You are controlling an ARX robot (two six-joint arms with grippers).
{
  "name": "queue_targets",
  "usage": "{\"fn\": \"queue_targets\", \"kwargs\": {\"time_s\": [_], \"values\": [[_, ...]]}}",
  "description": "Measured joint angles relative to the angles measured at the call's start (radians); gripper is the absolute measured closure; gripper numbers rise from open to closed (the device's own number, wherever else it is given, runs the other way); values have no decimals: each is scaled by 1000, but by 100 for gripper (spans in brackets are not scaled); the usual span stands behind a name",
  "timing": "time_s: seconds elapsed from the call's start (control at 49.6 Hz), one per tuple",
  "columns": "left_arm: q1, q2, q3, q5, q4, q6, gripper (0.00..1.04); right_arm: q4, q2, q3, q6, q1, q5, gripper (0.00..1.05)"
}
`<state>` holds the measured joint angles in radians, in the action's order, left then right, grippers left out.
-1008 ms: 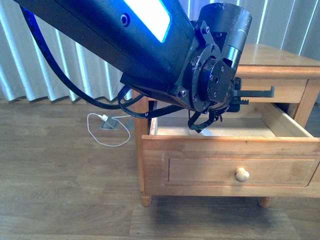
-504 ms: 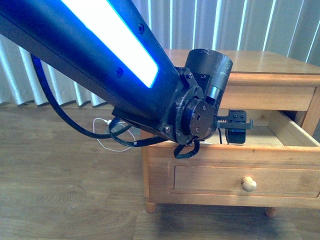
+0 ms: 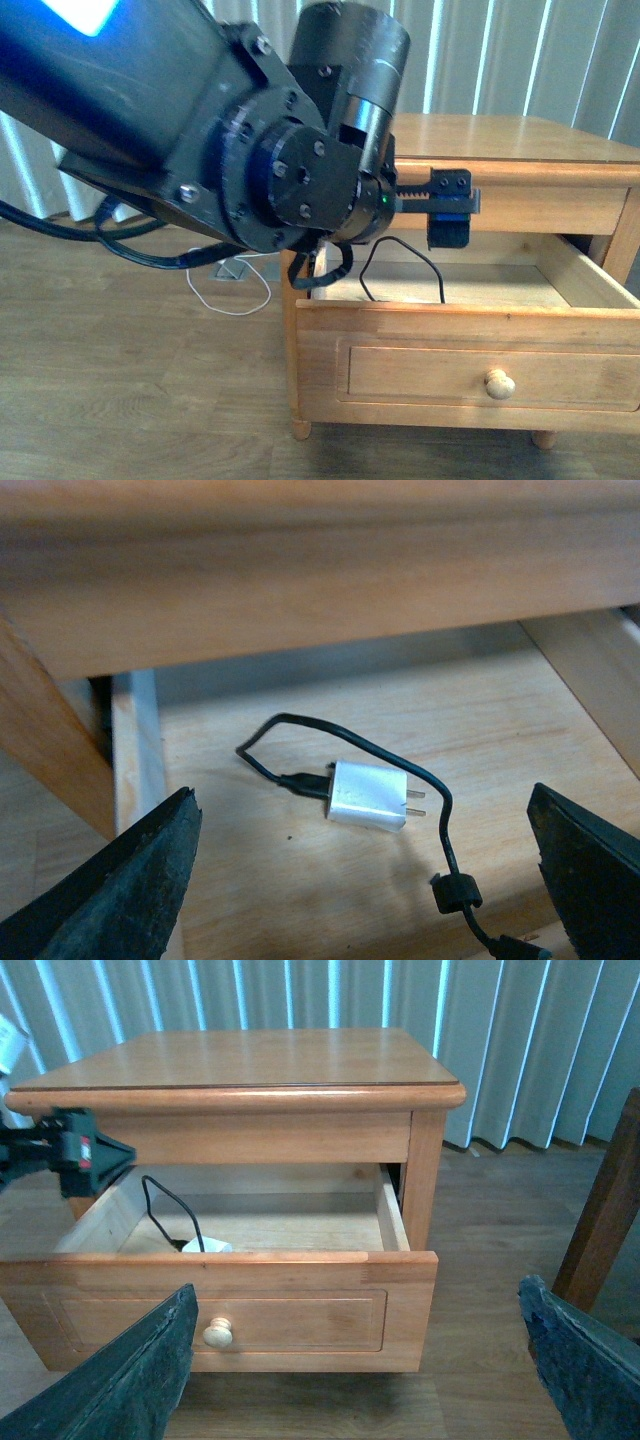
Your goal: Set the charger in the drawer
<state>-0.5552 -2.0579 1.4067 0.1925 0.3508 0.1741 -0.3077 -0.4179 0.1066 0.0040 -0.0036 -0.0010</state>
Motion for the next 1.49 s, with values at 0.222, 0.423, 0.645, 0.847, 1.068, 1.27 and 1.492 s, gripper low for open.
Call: {"fn": "queue_targets", "kwargs": {"time_s": [0.222, 0.423, 0.645, 0.847, 1.068, 1.27, 1.492], "values": [[34, 200, -174, 30, 74, -37, 6, 0, 0, 0, 0, 0, 0, 9], [80, 438, -393, 52, 136, -68, 6, 0, 0, 0, 0, 0, 0, 9], [150, 837, -719, 103, 117, -84, 6, 0, 0, 0, 0, 0, 0, 9], [156, 1170, -917, 159, -8, -88, 6, 0, 0, 0, 0, 0, 0, 9], [103, 1475, -1066, 275, -182, -19, 6, 0, 0, 0, 0, 0, 0, 9], [101, 1587, -1114, 305, -240, 38, 6, 0, 0, 0, 0, 0, 0, 9], [138, 1617, -1149, 217, -180, -46, 19, 0, 0, 0, 0, 0, 0, 9]]}}
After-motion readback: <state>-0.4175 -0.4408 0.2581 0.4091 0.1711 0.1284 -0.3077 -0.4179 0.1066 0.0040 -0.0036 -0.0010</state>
